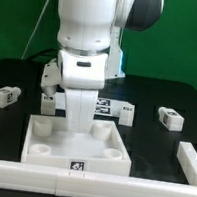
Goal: Assemble one leg
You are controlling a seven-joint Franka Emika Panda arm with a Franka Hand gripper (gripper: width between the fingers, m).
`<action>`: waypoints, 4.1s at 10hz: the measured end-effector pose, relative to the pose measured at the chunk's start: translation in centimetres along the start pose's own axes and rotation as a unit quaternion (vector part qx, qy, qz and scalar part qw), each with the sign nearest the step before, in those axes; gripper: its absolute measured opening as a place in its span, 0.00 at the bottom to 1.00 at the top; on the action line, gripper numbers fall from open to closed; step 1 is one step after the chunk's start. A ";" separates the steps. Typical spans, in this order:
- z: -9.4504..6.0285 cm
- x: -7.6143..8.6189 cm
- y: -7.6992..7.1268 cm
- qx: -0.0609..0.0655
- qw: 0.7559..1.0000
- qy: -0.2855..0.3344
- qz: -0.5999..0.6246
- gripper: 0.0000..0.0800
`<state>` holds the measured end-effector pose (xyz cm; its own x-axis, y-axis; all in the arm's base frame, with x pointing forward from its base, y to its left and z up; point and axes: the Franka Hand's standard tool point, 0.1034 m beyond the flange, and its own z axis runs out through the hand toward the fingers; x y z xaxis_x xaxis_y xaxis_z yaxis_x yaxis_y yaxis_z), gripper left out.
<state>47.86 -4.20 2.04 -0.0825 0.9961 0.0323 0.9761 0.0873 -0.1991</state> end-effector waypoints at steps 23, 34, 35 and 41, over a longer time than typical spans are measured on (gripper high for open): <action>-0.3 11.1 3.1 -0.011 0.999 0.016 0.039 0.08; -1.2 11.6 3.1 0.031 0.996 0.009 0.084 0.38; -1.2 11.6 3.1 0.031 0.996 0.009 0.084 0.38; -1.2 11.5 3.1 0.031 0.996 0.008 0.085 0.81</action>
Offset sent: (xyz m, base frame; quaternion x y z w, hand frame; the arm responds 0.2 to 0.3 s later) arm 0.0000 0.0000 0.0000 0.0000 0.0000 0.0000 1.0000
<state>50.21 7.51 2.97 0.0869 0.9962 0.0093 0.9611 -0.0813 -0.2641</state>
